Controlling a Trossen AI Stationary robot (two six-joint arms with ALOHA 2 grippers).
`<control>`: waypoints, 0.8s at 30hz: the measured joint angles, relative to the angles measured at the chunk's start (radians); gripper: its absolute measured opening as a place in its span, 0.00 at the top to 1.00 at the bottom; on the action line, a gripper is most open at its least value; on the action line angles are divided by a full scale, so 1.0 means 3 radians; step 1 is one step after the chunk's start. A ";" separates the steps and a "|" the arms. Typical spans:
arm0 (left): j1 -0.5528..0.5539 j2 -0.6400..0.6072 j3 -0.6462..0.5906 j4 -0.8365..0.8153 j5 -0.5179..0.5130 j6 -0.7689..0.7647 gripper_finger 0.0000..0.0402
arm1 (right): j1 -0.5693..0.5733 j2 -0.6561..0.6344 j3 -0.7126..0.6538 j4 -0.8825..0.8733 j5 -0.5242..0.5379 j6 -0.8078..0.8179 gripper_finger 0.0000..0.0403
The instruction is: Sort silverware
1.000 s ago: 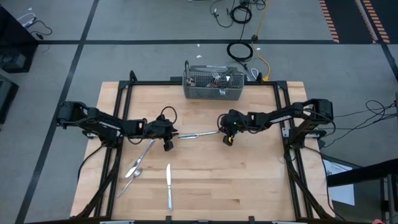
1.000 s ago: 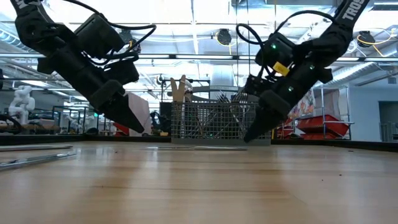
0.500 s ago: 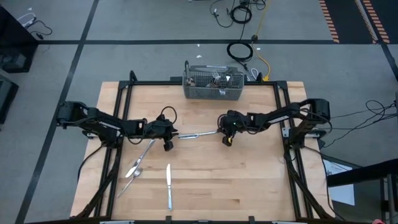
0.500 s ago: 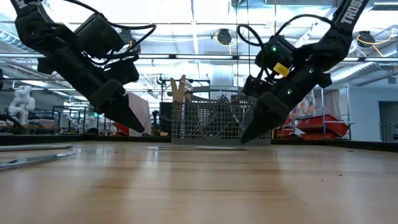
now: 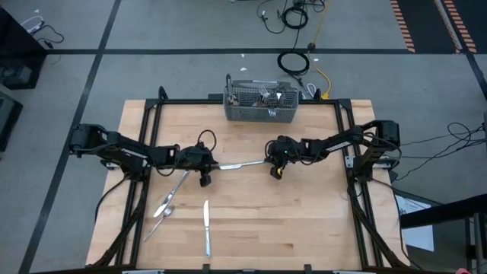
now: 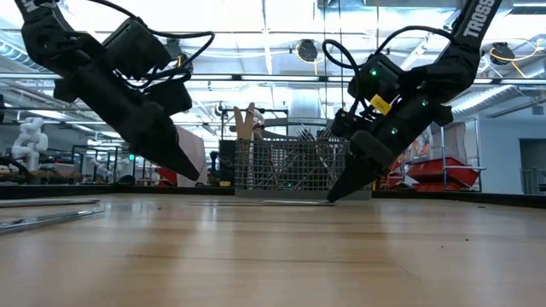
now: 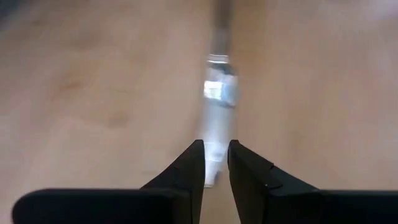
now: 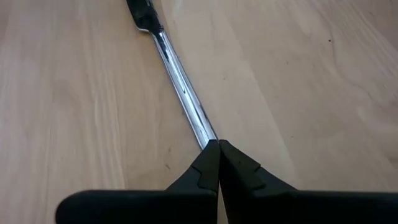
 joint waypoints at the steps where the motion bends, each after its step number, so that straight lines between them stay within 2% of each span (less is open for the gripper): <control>1: -0.0001 0.0000 0.0000 -0.0012 0.0213 0.0059 0.81 | 0.0000 0.0000 0.0000 -0.0006 0.0001 0.0000 1.00; 3: -0.0016 0.0000 0.0000 -0.0135 0.0568 0.0149 0.81 | 0.0000 0.0000 0.0000 -0.0009 0.0001 0.0000 1.00; 5: -0.0049 0.0000 0.0000 -0.0343 0.0631 0.0157 0.81 | -0.0001 0.0001 0.0000 -0.0015 0.0003 0.0004 1.00; 7: -0.0081 0.0000 0.0000 -0.0460 0.0468 0.0204 0.81 | -0.0001 0.0002 0.0000 -0.0020 0.0003 0.0017 1.00; 13: -0.0119 0.0000 0.0000 -0.0449 -0.0316 0.0601 0.81 | -0.0001 0.0023 0.0001 -0.0045 -0.0004 0.0057 1.00; 21: -0.0120 0.0069 0.0000 -0.0384 -0.0562 0.1082 0.81 | -0.0010 0.0028 0.0000 -0.0024 -0.0066 0.0149 1.00; 24: -0.0120 0.0179 0.0001 -0.0369 -0.0751 0.1221 0.81 | -0.0015 0.0029 0.0000 -0.0025 -0.0075 0.0149 1.00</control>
